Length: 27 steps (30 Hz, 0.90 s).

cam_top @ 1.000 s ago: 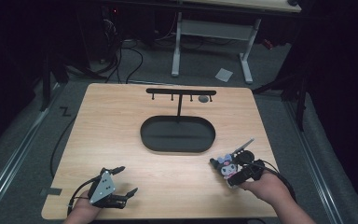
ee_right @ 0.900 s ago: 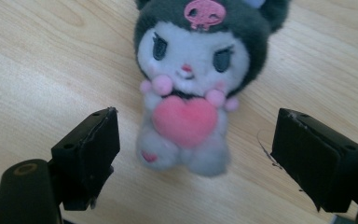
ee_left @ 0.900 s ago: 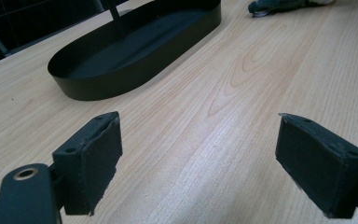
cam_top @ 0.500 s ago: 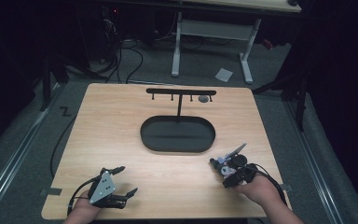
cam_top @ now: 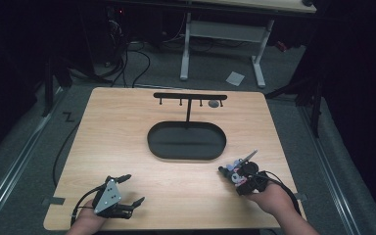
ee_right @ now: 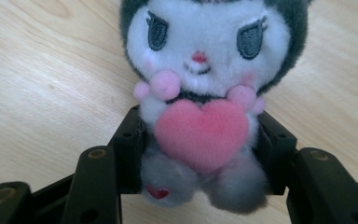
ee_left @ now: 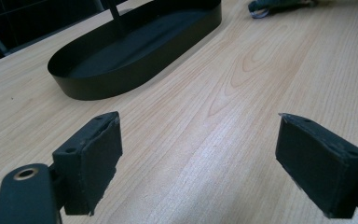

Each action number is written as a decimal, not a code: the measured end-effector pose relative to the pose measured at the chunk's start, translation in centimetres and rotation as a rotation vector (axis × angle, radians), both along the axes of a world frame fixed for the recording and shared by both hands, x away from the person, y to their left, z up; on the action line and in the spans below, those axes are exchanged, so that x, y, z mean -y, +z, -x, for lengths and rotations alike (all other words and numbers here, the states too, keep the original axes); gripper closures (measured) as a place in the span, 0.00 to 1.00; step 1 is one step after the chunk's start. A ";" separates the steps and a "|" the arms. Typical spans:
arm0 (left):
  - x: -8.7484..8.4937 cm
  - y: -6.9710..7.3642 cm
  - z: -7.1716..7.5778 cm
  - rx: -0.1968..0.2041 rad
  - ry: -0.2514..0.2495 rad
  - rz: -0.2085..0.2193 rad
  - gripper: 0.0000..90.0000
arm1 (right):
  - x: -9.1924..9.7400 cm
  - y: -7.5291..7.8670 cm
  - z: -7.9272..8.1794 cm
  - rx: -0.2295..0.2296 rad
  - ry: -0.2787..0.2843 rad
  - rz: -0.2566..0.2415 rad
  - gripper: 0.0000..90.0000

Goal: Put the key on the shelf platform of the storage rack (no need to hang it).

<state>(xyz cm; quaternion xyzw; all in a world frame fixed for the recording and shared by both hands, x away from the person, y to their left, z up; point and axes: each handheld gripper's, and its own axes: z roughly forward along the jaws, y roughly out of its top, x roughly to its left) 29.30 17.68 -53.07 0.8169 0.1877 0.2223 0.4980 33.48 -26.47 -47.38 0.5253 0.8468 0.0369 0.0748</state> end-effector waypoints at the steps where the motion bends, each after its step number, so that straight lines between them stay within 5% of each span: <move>1: 0.0 0.0 0.0 -0.001 0.001 0.002 0.17 | 0.0 0.4 0.0 0.006 0.002 -0.004 0.52; 15: 0.0 0.0 0.0 -0.001 -0.002 0.000 0.17 | 0.1 5.7 -0.8 0.052 -0.029 -0.048 0.52; 27: 0.0 0.0 0.0 0.002 -0.002 0.002 0.17 | -1.3 7.5 -2.0 0.071 -0.009 -0.052 0.52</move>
